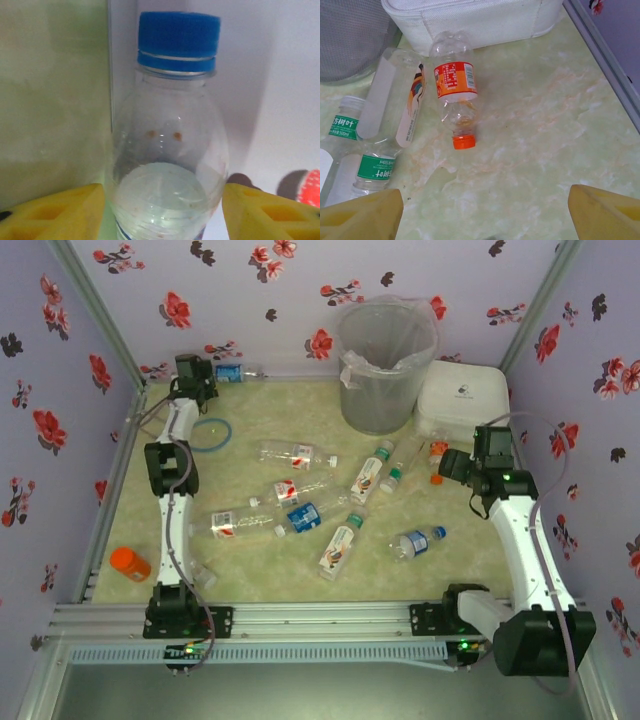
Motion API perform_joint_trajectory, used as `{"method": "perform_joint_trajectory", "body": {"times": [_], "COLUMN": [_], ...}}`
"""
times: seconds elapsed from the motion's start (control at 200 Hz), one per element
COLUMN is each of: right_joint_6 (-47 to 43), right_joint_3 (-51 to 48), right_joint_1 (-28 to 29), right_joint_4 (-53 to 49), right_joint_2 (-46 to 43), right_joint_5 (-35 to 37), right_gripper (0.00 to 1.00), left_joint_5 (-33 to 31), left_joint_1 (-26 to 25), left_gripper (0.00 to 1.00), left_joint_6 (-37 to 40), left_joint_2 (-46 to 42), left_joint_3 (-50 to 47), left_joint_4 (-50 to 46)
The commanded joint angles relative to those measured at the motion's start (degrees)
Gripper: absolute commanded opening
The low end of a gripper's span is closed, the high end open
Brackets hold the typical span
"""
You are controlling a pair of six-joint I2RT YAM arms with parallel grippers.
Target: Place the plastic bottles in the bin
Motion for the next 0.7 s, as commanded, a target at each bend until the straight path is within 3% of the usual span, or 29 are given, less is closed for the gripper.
{"method": "perform_joint_trajectory", "body": {"times": [0.0, 0.27, 0.41, 0.695], "right_joint_6": [0.93, 2.86, 3.30, 3.33], "right_joint_3": [-1.17, -1.11, -0.28, 1.21], "right_joint_1": [-0.43, -0.47, -0.47, -0.47], "right_joint_4": [0.40, 0.72, -0.18, -1.71], "right_joint_2": [-1.50, -1.43, -2.03, -5.81], "right_joint_5": [2.25, 2.37, 2.33, 1.24], "right_gripper": [0.86, 0.84, 0.84, 0.83], "left_joint_5": [-1.41, -0.34, 1.92, 6.01], "left_joint_1": [0.47, 0.81, 1.38, 2.70], "left_gripper": [0.55, 0.28, 0.28, 0.28], "left_joint_6": [-2.39, -0.06, 2.57, 13.97], "left_joint_2": [4.83, 4.07, -2.46, -26.19], "left_joint_3": [0.27, -0.25, -7.61, -33.29], "left_joint_4": [-1.79, 0.01, 5.63, 17.48]}}
